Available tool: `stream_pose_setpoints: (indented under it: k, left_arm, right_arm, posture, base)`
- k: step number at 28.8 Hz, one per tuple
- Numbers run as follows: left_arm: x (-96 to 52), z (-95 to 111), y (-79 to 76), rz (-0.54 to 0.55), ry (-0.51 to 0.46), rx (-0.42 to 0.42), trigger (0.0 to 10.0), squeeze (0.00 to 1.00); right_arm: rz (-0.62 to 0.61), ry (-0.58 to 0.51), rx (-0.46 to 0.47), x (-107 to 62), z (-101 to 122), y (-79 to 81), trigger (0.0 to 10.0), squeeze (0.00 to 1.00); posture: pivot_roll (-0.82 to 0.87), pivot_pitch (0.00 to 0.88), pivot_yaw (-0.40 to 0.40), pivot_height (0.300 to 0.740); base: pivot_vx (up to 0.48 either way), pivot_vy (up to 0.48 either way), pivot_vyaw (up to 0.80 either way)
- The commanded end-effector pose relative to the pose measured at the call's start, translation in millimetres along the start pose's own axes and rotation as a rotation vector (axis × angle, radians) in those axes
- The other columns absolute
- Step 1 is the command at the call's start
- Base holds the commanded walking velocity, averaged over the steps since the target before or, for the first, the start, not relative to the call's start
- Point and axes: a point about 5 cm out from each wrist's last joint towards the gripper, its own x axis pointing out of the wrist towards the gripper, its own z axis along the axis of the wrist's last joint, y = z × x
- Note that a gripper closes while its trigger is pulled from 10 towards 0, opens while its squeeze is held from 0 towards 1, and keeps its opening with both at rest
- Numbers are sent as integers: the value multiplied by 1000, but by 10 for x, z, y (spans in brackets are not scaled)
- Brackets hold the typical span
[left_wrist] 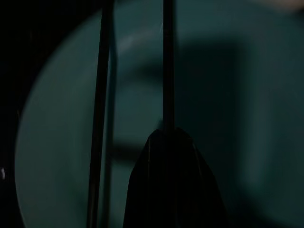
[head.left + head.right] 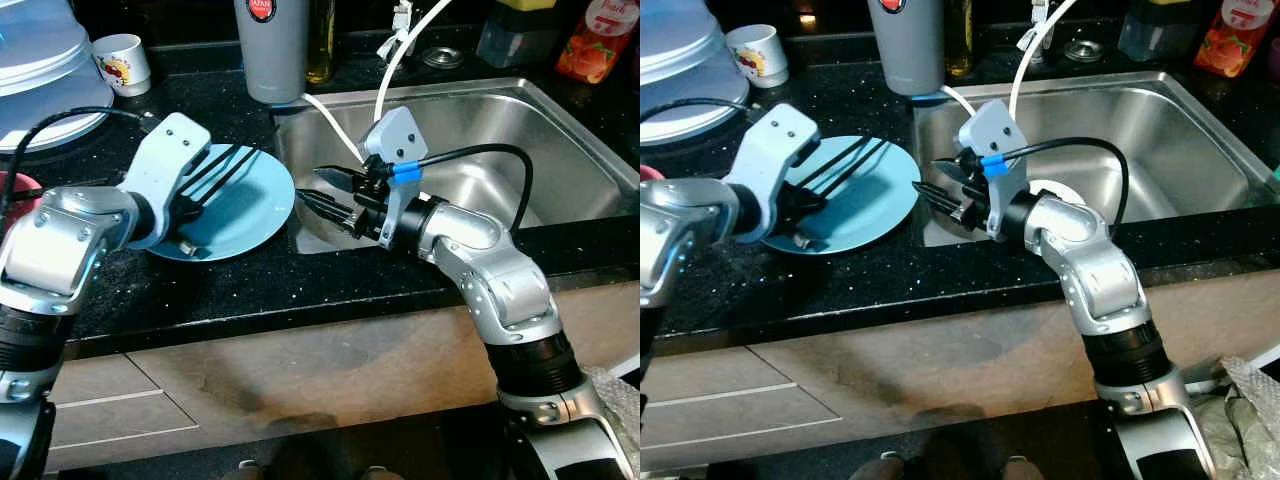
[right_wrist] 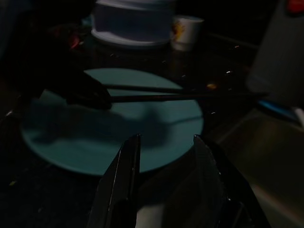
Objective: Kitchen organization
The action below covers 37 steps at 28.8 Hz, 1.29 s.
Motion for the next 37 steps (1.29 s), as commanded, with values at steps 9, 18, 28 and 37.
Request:
stream_pose_setpoints:
  k: [9,18,28,37]
  left_arm:
    - [41,326,-309,-158,-371,-104,0,0]
    - [69,301,-356,-170,-425,-143,0,0]
    - [74,238,-354,-167,-420,-153,0,0]
    - [106,211,-398,-183,-411,-163,0,0]
  right_arm:
    - [-200,-138,194,39,163,-113,10000,0]
    - [-218,-132,318,62,174,-61,10000,1000]
    - [-174,-201,595,95,259,-40,10000,0]
    - [-87,-268,740,86,391,-22,10000,0]
  posture:
    - [12,117,15,740]
    - [11,118,17,740]
    - [16,117,18,740]
    - [14,116,22,740]
  base:
    - [0,0,0]
    - [0,0,0]
    - [0,0,0]
    - [0,0,0]
